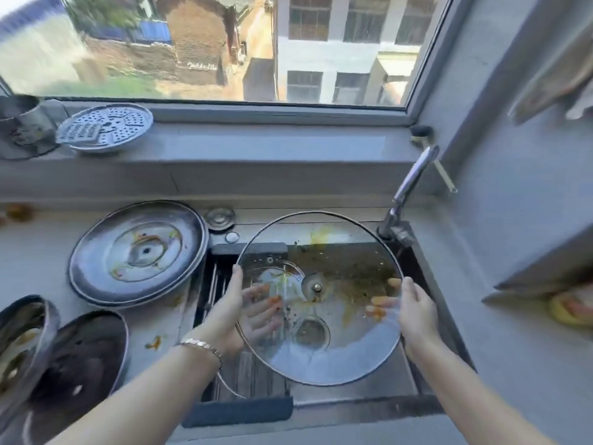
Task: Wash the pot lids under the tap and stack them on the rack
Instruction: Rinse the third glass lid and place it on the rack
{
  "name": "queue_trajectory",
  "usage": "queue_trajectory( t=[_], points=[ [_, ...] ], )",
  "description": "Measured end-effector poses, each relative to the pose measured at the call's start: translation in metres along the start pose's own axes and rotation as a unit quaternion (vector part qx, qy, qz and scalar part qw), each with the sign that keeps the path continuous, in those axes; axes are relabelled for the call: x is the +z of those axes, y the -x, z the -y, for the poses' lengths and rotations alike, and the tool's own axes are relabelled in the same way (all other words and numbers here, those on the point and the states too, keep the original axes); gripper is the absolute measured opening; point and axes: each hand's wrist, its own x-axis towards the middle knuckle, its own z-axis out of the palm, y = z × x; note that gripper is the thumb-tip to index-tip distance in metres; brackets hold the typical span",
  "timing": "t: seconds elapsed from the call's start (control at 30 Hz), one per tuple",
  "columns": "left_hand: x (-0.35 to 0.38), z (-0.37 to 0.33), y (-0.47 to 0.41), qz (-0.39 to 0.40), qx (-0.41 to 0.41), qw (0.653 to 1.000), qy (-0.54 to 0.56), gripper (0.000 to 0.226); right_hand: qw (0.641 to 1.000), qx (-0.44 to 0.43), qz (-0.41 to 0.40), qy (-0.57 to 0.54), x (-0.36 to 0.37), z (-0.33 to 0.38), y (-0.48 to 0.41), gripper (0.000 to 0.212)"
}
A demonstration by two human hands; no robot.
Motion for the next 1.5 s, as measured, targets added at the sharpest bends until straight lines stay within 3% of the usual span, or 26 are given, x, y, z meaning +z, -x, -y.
queue_trajectory(
  t=[0.23,0.33,0.57,0.77,1.03,1.3,1.5],
  points=[
    [0.085,0.062,-0.03,-0.083,0.073,0.994,0.016,0.061,0.989,0.033,0.076,0.119,-0.072,0.003,-0.091,0.039],
    [0.099,0.072,-0.033,-0.131,0.116,0.985,-0.012,0.061,0.977,0.056,0.095,0.182,-0.075,0.009,-0.13,0.052],
    [0.105,0.067,-0.031,-0.205,0.132,0.97,-0.002,0.063,0.956,0.121,0.119,0.238,-0.04,0.026,-0.191,0.057],
    [0.112,0.052,-0.031,-0.207,0.138,0.968,-0.017,0.058,0.936,0.176,0.124,0.28,-0.023,0.026,-0.216,0.059],
    [0.121,0.035,-0.042,-0.203,0.123,0.971,-0.041,0.062,0.921,0.201,0.117,0.311,-0.011,0.028,-0.225,0.028],
    [0.132,0.031,-0.058,-0.188,0.116,0.975,-0.039,0.055,0.912,0.119,0.08,0.384,-0.011,0.007,-0.238,0.049],
    [0.136,0.033,-0.063,-0.191,0.115,0.974,-0.043,0.056,0.919,0.091,0.106,0.369,-0.021,-0.013,-0.249,0.037]
  ],
)
